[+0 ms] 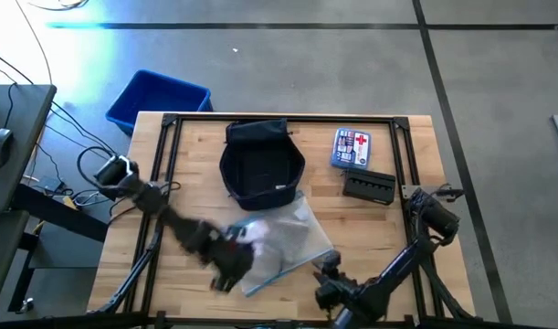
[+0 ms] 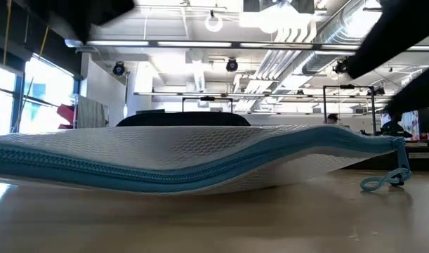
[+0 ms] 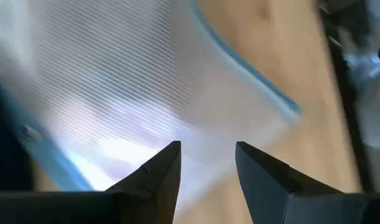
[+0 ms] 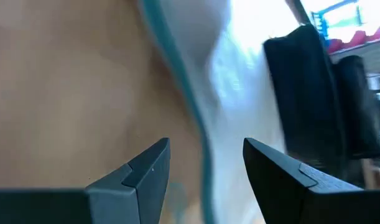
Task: Unpack backpack
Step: Put the transparent zip bag into the black backpack
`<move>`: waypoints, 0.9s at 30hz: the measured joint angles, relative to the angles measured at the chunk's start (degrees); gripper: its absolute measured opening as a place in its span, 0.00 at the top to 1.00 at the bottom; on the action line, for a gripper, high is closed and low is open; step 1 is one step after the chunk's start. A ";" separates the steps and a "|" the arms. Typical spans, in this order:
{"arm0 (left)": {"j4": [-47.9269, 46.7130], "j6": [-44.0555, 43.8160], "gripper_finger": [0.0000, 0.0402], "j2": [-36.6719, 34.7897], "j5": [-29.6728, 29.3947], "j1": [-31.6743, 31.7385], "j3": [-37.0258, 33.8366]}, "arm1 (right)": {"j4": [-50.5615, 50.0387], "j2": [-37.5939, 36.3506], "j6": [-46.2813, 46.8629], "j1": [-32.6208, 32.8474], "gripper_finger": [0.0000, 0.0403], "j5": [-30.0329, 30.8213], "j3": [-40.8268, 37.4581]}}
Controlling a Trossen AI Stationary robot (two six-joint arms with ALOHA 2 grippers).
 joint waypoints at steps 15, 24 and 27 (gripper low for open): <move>19.10 -10.05 0.67 8.16 -15.84 -21.77 -5.34 | 1.31 5.45 4.15 -12.18 0.60 -3.46 0.00; 20.28 7.43 0.67 16.79 -28.57 -19.38 -2.30 | -1.16 5.23 8.36 -13.54 0.97 -10.67 4.40; 19.88 12.82 0.65 18.67 -28.06 -18.76 -0.87 | -4.77 5.16 10.51 -12.86 1.00 -11.22 6.71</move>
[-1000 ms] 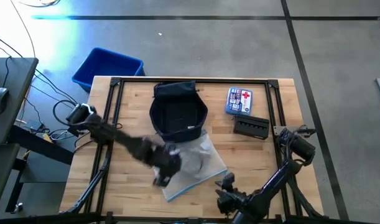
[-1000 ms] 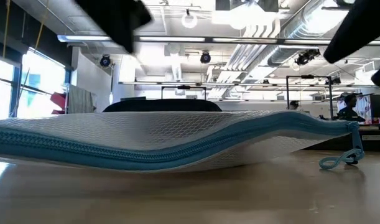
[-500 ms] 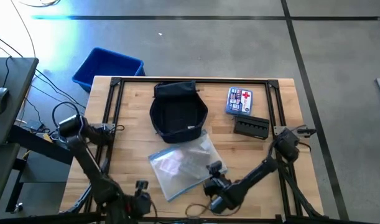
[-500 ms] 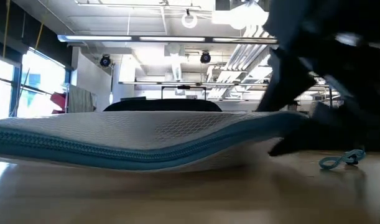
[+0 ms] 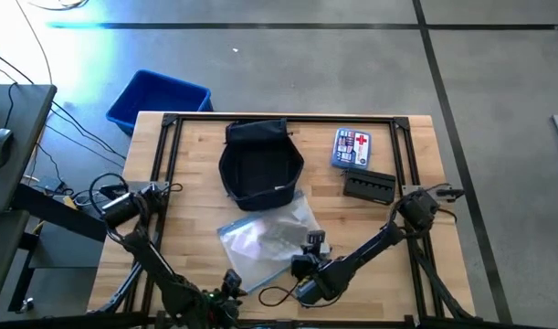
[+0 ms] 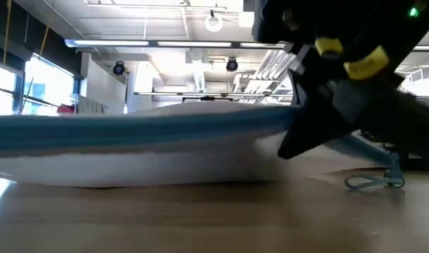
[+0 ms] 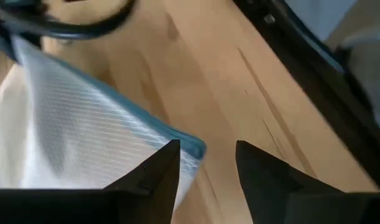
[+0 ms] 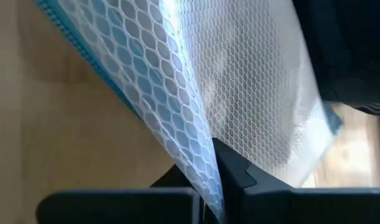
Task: Unpack backpack
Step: Put the transparent zip bag into the black backpack
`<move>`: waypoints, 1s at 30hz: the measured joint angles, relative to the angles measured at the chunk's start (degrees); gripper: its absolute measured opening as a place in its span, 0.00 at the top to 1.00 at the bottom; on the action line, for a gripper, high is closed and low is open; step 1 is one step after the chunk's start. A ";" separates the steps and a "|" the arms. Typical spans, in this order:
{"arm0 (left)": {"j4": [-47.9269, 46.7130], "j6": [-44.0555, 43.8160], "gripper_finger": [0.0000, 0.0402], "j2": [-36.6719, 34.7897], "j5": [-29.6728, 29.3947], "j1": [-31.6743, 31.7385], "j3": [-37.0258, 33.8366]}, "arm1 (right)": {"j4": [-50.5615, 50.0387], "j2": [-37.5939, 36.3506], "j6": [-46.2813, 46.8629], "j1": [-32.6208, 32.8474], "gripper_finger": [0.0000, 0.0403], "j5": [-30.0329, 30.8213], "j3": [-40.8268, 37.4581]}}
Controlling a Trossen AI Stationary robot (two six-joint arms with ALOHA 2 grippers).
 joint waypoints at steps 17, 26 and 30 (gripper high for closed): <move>-6.37 2.60 0.61 7.56 -19.48 0.56 3.37 | -2.80 -0.18 2.50 2.05 1.00 -1.47 2.34; -15.10 -4.87 0.98 7.49 -21.33 0.88 9.61 | -8.52 -2.25 9.91 6.64 1.00 -2.02 3.95; -23.62 -2.58 0.99 6.98 -26.66 2.10 16.08 | -17.03 -2.47 13.90 9.61 1.00 4.28 11.27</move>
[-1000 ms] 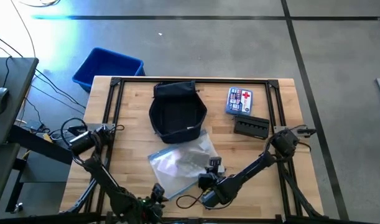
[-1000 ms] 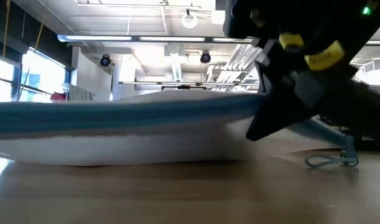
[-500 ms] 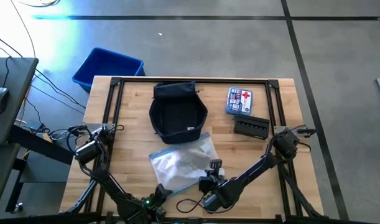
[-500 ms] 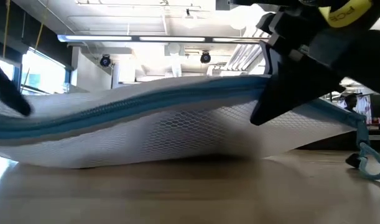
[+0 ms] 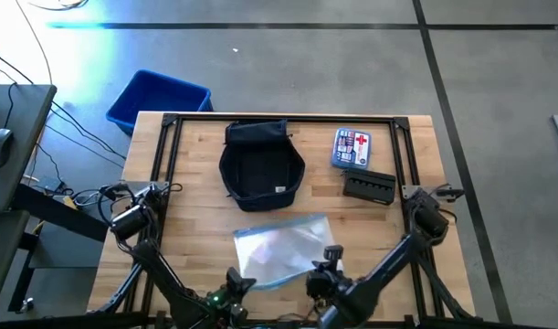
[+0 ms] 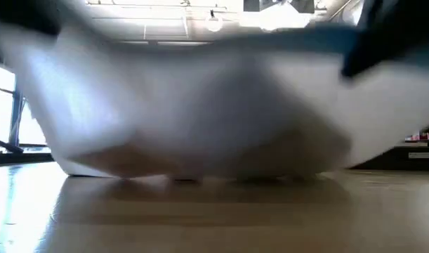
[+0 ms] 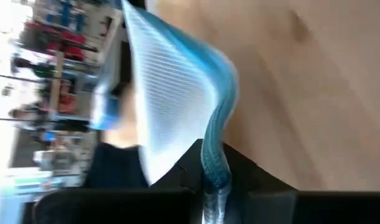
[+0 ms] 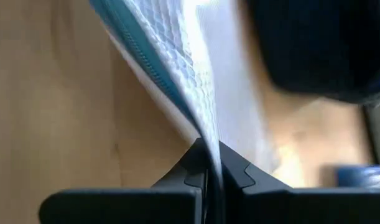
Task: Unpack backpack
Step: Put the transparent zip bag into the black backpack
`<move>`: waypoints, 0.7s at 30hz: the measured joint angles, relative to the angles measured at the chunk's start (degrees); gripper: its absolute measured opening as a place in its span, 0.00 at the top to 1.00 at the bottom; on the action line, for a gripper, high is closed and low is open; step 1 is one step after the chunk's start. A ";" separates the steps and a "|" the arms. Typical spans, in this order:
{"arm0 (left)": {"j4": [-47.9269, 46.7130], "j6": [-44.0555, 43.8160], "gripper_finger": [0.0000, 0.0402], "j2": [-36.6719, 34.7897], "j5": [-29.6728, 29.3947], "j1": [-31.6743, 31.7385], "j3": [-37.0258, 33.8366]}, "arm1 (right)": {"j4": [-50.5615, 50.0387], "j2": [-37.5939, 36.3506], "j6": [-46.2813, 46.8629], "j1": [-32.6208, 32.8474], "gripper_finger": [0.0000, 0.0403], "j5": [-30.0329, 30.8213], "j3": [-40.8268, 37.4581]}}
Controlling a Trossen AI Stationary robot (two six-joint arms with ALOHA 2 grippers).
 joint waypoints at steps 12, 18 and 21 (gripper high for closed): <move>-34.56 -11.10 1.00 -15.79 -11.07 10.08 4.78 | -15.91 -0.20 -11.15 -6.94 1.00 19.49 14.18; -36.72 -6.35 1.00 -27.11 -17.15 14.45 4.76 | -17.08 -0.53 -25.05 -19.82 1.00 27.97 17.54; -36.22 -3.11 1.00 -31.64 -17.54 17.45 4.76 | -16.77 -0.53 -32.81 -27.15 1.00 27.84 18.89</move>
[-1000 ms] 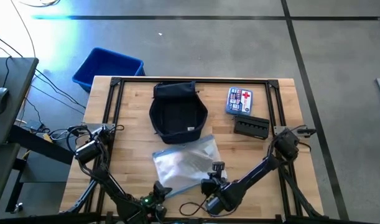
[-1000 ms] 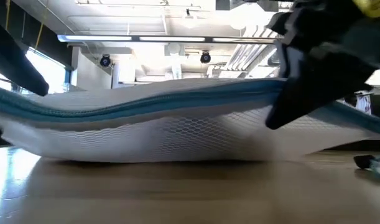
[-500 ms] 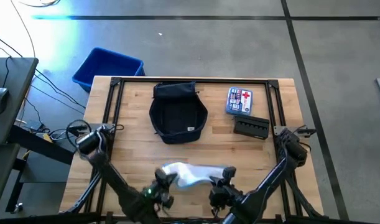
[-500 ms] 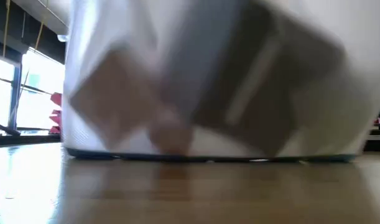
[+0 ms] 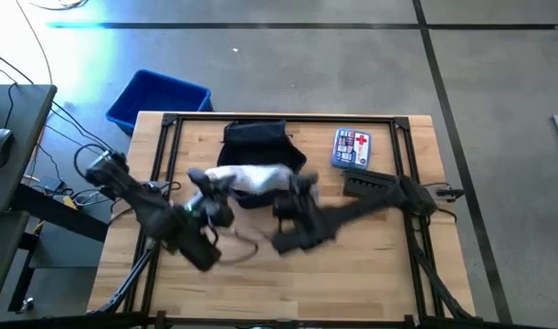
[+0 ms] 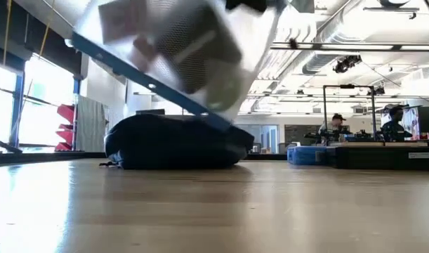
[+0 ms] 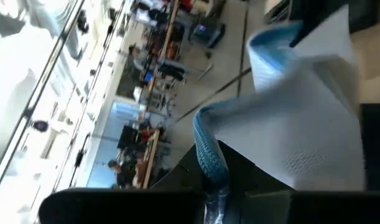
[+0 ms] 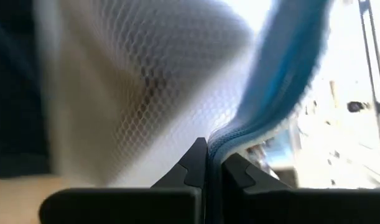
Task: Unpack backpack
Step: Put the transparent zip bag into the black backpack
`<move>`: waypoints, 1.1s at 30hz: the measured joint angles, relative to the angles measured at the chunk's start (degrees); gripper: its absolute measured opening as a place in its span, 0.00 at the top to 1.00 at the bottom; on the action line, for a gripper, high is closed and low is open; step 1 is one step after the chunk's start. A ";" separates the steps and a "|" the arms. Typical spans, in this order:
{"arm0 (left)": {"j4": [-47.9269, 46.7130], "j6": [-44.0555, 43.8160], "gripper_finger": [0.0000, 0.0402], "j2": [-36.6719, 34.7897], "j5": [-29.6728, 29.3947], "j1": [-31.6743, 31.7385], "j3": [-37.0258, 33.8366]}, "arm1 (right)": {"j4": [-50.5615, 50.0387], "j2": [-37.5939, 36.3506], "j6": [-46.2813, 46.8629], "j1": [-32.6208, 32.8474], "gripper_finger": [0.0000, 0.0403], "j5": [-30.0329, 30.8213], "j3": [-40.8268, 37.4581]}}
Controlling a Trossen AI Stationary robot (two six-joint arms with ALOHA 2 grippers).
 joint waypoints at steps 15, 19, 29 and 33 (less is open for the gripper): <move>25.40 43.85 1.00 -9.55 -0.66 8.01 0.02 | 40.14 -8.63 -47.67 -19.72 1.00 -29.96 1.80; 28.03 51.42 1.00 -14.18 4.59 13.58 0.02 | 42.82 -8.60 -46.64 -26.19 1.00 -42.67 0.94; 29.50 58.65 1.00 -18.03 26.93 24.33 -0.30 | 68.46 -8.15 -56.27 -35.63 1.00 -60.32 -15.59; 30.71 54.86 1.00 -16.65 35.62 27.57 -4.70 | 72.50 -8.13 -54.62 -37.78 1.00 -62.79 -22.54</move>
